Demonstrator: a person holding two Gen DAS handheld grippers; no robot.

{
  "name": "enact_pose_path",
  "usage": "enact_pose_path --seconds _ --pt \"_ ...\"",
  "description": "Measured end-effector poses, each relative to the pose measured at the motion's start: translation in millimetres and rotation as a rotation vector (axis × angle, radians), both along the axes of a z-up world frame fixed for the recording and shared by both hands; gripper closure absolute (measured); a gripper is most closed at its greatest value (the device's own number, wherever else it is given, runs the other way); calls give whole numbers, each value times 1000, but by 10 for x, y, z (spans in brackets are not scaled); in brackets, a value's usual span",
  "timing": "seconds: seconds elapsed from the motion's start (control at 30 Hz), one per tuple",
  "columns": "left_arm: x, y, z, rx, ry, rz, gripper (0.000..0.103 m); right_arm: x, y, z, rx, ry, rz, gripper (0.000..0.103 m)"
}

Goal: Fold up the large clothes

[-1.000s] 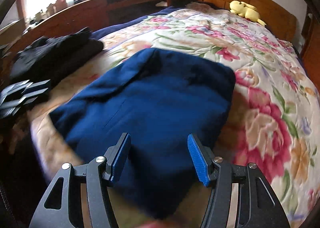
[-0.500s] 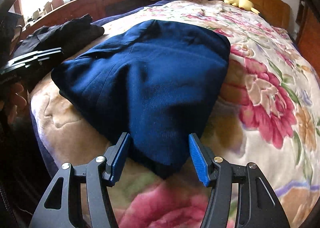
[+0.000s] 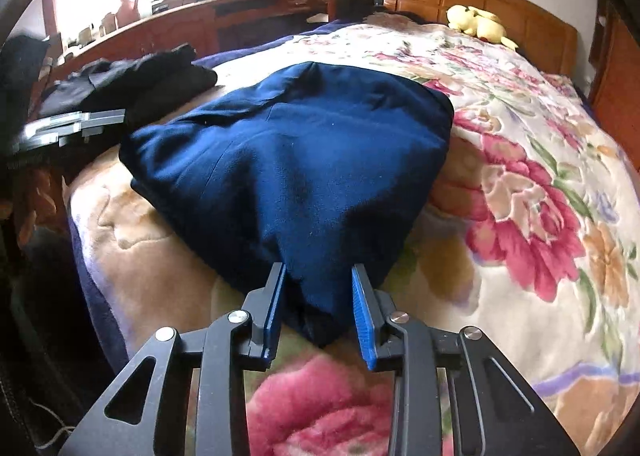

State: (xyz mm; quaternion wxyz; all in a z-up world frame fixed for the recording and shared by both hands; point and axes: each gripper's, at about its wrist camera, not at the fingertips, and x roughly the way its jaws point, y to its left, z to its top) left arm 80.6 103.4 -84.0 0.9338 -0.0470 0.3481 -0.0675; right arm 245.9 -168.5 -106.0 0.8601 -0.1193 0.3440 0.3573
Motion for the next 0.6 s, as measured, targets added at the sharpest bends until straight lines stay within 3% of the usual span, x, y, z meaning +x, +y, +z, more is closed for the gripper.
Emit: enact_pose_path --seconds 0.17,0.3,0.4,0.6 --pt "-112 -27 -113 4 43 6 75 33 -227 185 74 -30 -1 68" --pt "-36 -45 -234 10 80 20 75 243 -284 299 78 -80 7 43" --pt "37 -44 -320 5 100 37 75 530 -206 307 53 -109 -6 35" --pt "155 -67 -472 9 142 57 75 1230 97 191 32 -98 15 32"
